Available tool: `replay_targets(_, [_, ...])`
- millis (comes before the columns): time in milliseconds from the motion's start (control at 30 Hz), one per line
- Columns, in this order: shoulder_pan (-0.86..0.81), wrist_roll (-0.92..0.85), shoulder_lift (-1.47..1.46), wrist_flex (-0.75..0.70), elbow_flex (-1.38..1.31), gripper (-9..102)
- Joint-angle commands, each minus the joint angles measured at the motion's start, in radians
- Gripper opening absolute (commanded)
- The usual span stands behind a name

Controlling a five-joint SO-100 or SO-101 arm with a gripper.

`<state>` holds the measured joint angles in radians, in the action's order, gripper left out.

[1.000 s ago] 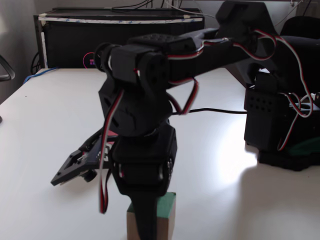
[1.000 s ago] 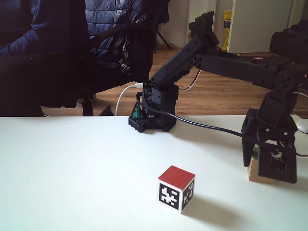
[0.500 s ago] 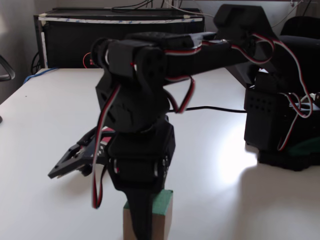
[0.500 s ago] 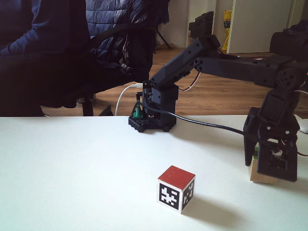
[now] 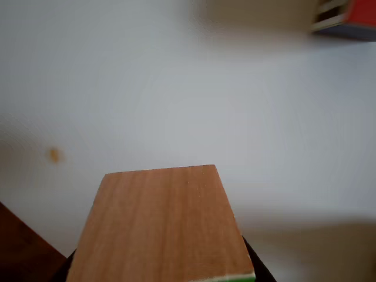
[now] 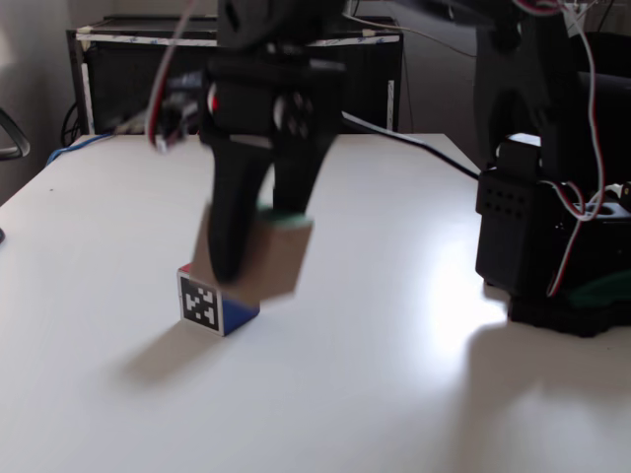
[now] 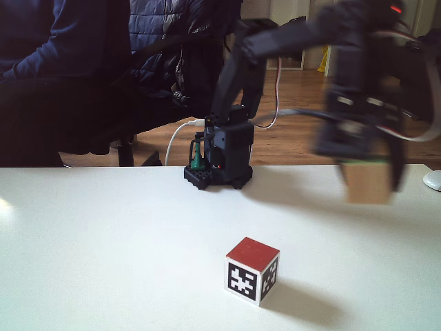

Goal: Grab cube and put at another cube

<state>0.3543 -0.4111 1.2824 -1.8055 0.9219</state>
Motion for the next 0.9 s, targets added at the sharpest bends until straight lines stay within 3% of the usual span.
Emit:
replay_targets(0, [-0.121, 0.011, 0.167, 0.012, 0.087, 19])
replay_targets(433, [-0.514, -0.026, 0.345, 0.043, 0.333, 18])
replay_targets(867, [-0.491, -0.008, 0.225, 0.084, 0.316, 18])
